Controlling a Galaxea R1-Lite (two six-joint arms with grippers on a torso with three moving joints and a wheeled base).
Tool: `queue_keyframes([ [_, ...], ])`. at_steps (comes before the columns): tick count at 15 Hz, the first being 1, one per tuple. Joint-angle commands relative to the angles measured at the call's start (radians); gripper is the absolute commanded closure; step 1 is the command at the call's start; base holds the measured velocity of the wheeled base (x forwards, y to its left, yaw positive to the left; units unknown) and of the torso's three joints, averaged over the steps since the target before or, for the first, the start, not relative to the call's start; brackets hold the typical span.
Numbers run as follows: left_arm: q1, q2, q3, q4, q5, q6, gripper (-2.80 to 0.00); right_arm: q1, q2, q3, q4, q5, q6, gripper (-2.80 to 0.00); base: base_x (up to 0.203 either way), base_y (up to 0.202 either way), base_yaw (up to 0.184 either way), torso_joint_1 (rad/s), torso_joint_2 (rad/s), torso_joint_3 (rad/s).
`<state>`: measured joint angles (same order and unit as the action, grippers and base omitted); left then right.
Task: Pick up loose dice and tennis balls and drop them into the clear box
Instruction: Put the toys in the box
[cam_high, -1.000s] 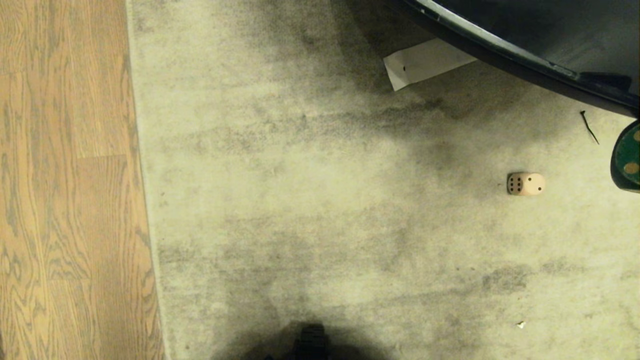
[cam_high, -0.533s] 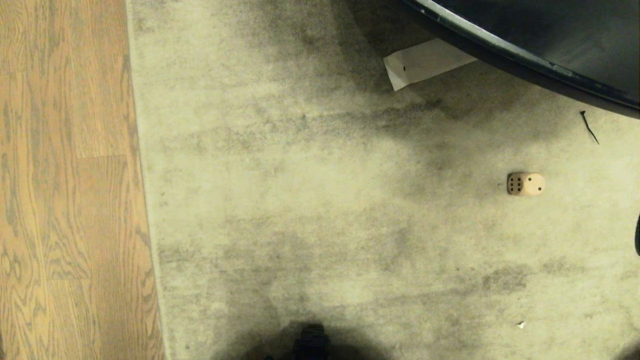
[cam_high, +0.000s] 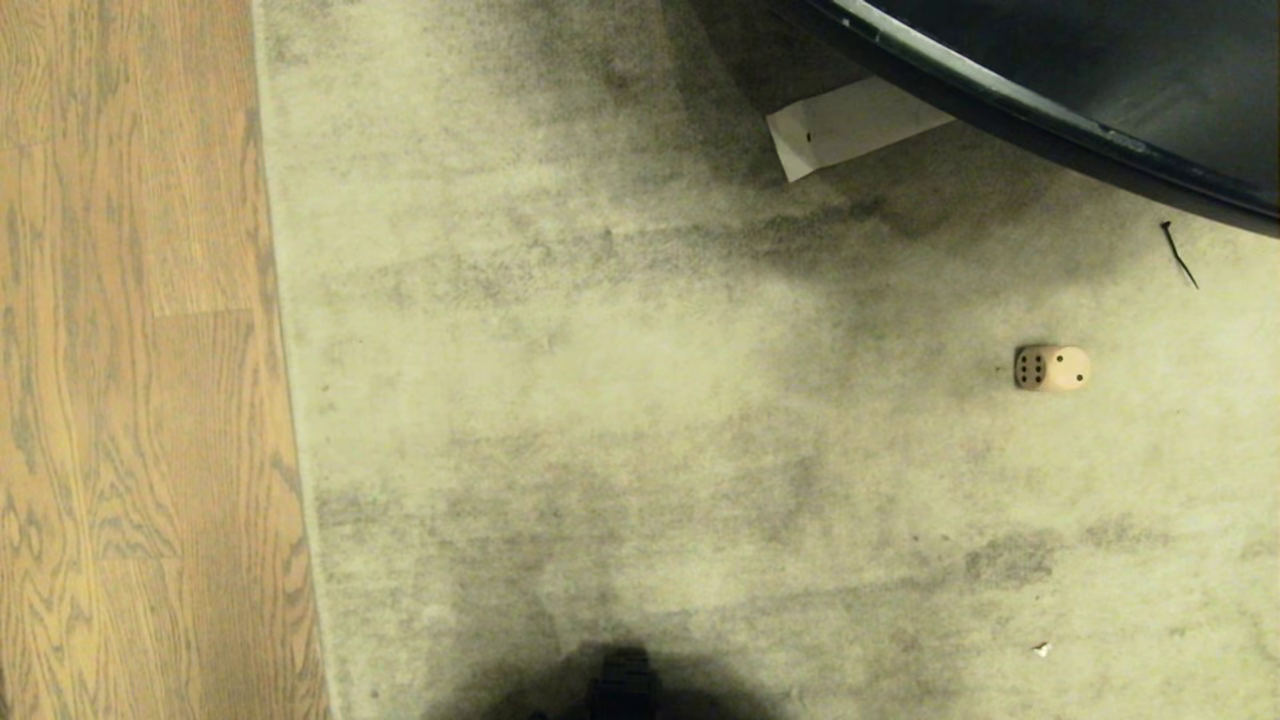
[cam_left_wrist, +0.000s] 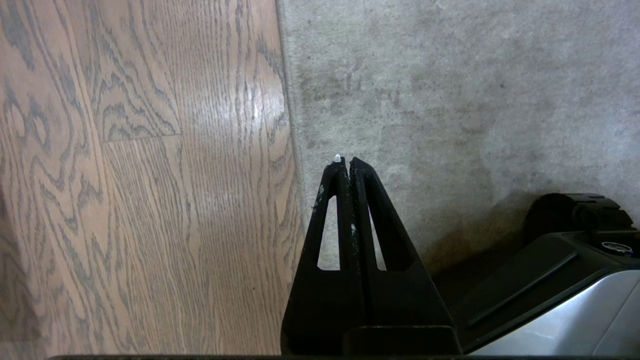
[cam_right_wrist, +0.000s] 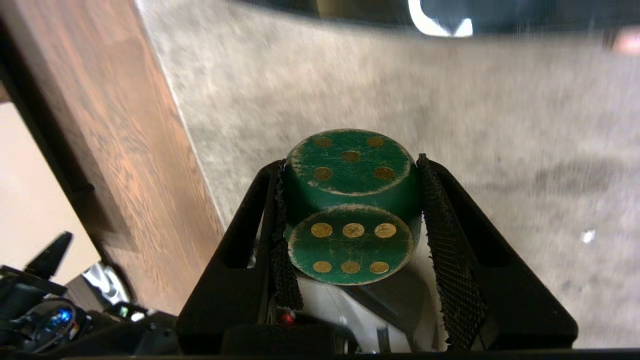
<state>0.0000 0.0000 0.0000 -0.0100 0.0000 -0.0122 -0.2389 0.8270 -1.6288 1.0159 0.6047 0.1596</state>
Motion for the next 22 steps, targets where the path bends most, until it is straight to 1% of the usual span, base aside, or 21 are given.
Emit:
queue_keyframes([
  [1,0.000,0.000,0.003,-0.001,0.000,0.000,0.00,0.000,0.048,-0.098,0.012,0.013,0.004,0.00,0.000,0.000,0.000,0.000,0.00,0.000],
  [5,0.000,0.000,0.003,-0.001,0.000,0.000,0.00,0.000,0.158,-0.290,0.010,0.022,0.013,0.00,0.000,0.000,0.000,0.000,0.00,0.000],
  [6,0.000,0.000,0.003,-0.001,0.000,0.000,0.00,0.000,0.196,-0.345,-0.003,0.022,0.026,0.00,0.000,0.000,0.000,0.000,0.00,0.000],
  [7,0.000,0.000,0.003,-0.001,0.000,0.000,0.00,0.000,0.213,-0.364,-0.062,0.021,0.039,0.00,0.000,0.000,0.000,0.000,0.00,0.000],
  [8,0.000,0.000,0.003,-0.001,0.000,0.000,0.00,0.000,0.231,-0.361,-0.131,0.021,0.060,0.00,0.000,0.000,0.000,0.000,0.00,0.000],
  [10,0.000,0.000,0.003,-0.001,0.000,0.000,0.00,0.000,0.250,-0.359,-0.196,0.025,0.130,0.00,0.000,0.000,0.000,0.000,0.00,0.000],
  [12,0.000,0.000,0.003,-0.001,0.000,0.000,0.00,0.000,0.259,-0.359,-0.289,0.059,0.191,0.00,0.000,0.000,0.000,0.000,0.00,0.000],
  [13,0.000,0.000,0.003,0.000,0.000,0.000,0.00,0.000,0.263,-0.359,-0.327,0.068,0.207,0.00,0.000,0.000,0.000,0.000,0.00,0.000],
  [16,0.000,0.000,0.003,-0.001,0.000,0.000,0.00,0.000,0.261,-0.359,-0.341,0.076,0.211,0.00,0.000,0.000,0.000,0.000,0.00,0.000],
  [18,0.000,0.000,0.003,-0.001,0.000,0.000,0.00,0.000,0.249,-0.358,-0.339,0.095,0.229,0.00,0.000,0.000,0.000,0.000,0.00,0.000],
  [20,0.000,0.000,0.003,-0.001,0.000,0.000,0.00,0.000,0.232,-0.359,-0.331,0.158,0.272,0.00,0.000,0.000,0.000,0.000,0.00,0.000],
  [22,0.000,0.000,0.003,-0.001,0.000,0.000,0.00,0.000,0.219,-0.359,-0.280,0.183,0.273,0.00,0.000,0.000,0.000,0.000,0.00,0.000],
])
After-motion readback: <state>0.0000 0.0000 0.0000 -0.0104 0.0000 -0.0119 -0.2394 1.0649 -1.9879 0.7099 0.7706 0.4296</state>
